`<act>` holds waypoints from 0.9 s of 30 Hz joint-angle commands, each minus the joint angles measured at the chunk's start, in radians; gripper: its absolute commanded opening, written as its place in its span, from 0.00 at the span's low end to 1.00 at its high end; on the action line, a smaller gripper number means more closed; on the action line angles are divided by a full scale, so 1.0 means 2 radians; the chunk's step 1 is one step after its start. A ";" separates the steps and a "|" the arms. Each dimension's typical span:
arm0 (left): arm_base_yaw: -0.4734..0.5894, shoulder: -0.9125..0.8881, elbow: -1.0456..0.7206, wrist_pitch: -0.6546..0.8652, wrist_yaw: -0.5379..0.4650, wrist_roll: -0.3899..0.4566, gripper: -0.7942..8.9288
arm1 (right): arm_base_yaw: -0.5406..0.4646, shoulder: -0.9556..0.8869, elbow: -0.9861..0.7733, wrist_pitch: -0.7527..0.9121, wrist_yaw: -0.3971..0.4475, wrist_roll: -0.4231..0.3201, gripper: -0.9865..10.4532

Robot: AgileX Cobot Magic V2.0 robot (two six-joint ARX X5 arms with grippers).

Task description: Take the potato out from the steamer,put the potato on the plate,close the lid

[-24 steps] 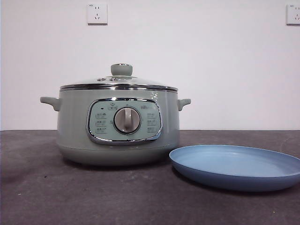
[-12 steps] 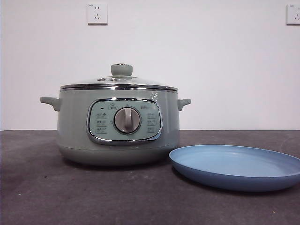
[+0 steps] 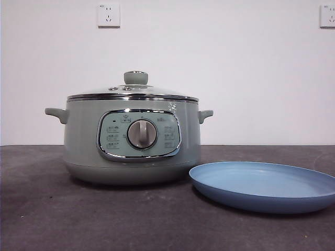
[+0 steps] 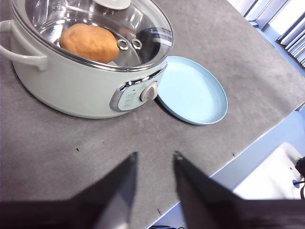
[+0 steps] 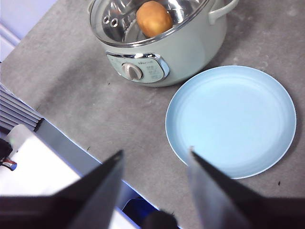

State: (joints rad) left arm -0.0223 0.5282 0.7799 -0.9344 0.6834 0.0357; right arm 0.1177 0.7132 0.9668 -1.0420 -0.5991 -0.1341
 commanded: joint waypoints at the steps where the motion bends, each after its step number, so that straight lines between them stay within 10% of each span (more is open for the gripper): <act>1: -0.003 0.000 0.001 0.003 0.000 0.009 0.86 | 0.001 0.000 0.002 0.005 -0.001 0.005 0.66; 15: -0.023 0.058 0.038 0.063 -0.007 0.009 0.85 | 0.001 0.005 0.001 0.011 -0.001 0.005 0.66; 27: -0.122 0.257 0.143 0.185 -0.109 0.032 0.85 | 0.001 0.020 0.001 0.012 -0.001 0.005 0.66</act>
State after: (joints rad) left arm -0.2569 1.0218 1.0603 -0.5789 0.4767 0.0692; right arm 0.1177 0.7544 0.9668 -1.0241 -0.5995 -0.1242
